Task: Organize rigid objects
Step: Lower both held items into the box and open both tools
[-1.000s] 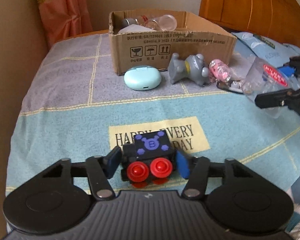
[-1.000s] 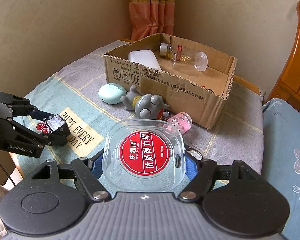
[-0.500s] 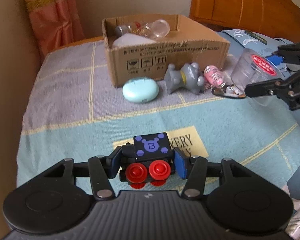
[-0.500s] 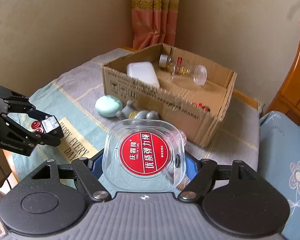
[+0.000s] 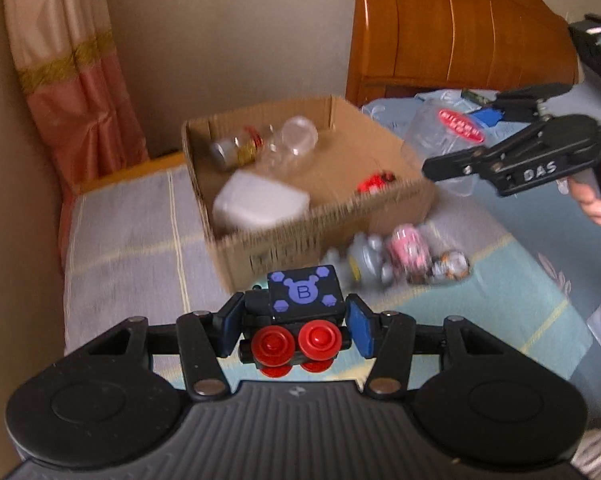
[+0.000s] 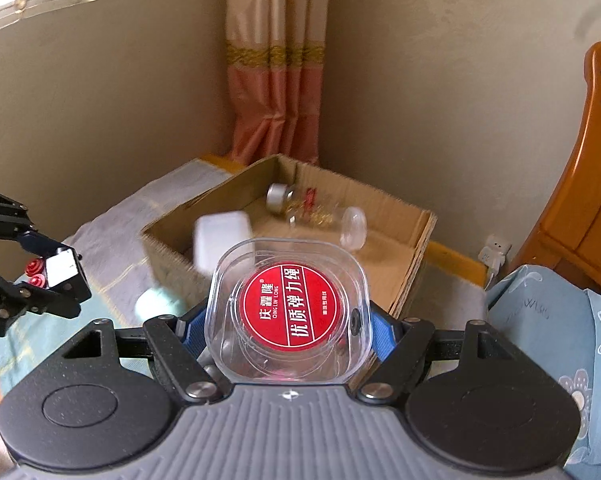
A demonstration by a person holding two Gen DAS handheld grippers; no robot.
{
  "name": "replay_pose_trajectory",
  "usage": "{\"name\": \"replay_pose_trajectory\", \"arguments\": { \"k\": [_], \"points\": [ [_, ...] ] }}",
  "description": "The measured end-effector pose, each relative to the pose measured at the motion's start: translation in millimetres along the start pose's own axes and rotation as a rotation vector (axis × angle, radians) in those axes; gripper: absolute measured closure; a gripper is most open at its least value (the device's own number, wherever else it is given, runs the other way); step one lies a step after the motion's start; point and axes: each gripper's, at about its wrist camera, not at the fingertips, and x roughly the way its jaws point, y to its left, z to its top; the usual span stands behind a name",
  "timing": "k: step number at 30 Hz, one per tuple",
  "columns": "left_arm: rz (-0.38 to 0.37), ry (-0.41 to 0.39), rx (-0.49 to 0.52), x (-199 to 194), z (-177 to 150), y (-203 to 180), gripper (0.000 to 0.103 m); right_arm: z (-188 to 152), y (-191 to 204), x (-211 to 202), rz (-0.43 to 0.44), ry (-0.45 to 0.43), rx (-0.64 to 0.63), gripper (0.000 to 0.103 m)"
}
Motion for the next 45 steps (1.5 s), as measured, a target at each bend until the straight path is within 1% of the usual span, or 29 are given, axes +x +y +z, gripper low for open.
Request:
{"name": "replay_pose_trajectory", "arguments": {
  "k": [6, 10, 11, 12, 13, 16, 18, 24, 25, 26, 28, 33, 36, 37, 40, 43, 45],
  "points": [
    [0.033, -0.036, 0.015, 22, 44, 12, 0.05, 27, -28, 32, -0.047, 0.008, 0.025, 0.023],
    [0.027, -0.046, 0.014, 39, 69, 19, 0.05, 43, -46, 53, -0.077, 0.009, 0.056, 0.022],
    [0.031, -0.047, 0.019, 44, 76, 20, 0.05, 45, -49, 57, -0.09, 0.002, 0.066, 0.019],
    [0.033, -0.048, 0.016, 48, 82, 20, 0.05, 47, -52, 60, -0.099, -0.007, 0.075, 0.007],
    [0.03, -0.049, 0.017, 53, 87, 21, 0.05, 47, -54, 61, -0.103, -0.014, 0.086, 0.0],
    [0.027, -0.051, 0.021, 66, 100, 23, 0.05, 44, -58, 57, -0.073, -0.034, 0.118, 0.0],
    [0.028, -0.046, 0.023, 76, 109, 26, 0.05, 40, -55, 55, -0.078, -0.037, 0.113, 0.0],
    [0.064, -0.013, 0.023, 107, 124, 30, 0.05, 23, -45, 40, -0.063, -0.024, 0.123, 0.0],
    [0.083, -0.02, 0.021, 111, 126, 31, 0.045, 21, -43, 36, -0.06, -0.024, 0.124, 0.0],
    [0.099, -0.029, 0.016, 113, 126, 32, 0.03, 18, -41, 33, -0.054, -0.026, 0.125, 0.0],
    [0.124, -0.051, -0.015, 115, 125, 36, 0.012, 15, -37, 25, -0.045, -0.027, 0.127, 0.0],
    [0.115, -0.073, -0.051, 100, 115, 39, 0.012, 3, -26, 12, -0.047, -0.01, 0.129, 0.0],
    [0.136, -0.087, -0.031, 87, 107, 36, 0.01, -4, -22, 7, -0.053, -0.003, 0.152, 0.0],
    [0.144, -0.093, -0.024, 81, 103, 34, 0.008, -7, -21, 6, -0.058, 0.0, 0.161, 0.0],
    [0.155, -0.103, -0.02, 65, 93, 30, 0.006, -16, -14, 2, -0.083, 0.014, 0.183, 0.0],
    [0.145, -0.11, -0.046, 51, 81, 28, 0.006, -26, -10, 0, -0.08, 0.029, 0.216, 0.0],
    [0.119, -0.114, -0.082, 42, 70, 27, 0.005, -33, -9, -1, -0.078, 0.034, 0.26, 0.0]
  ]
}}
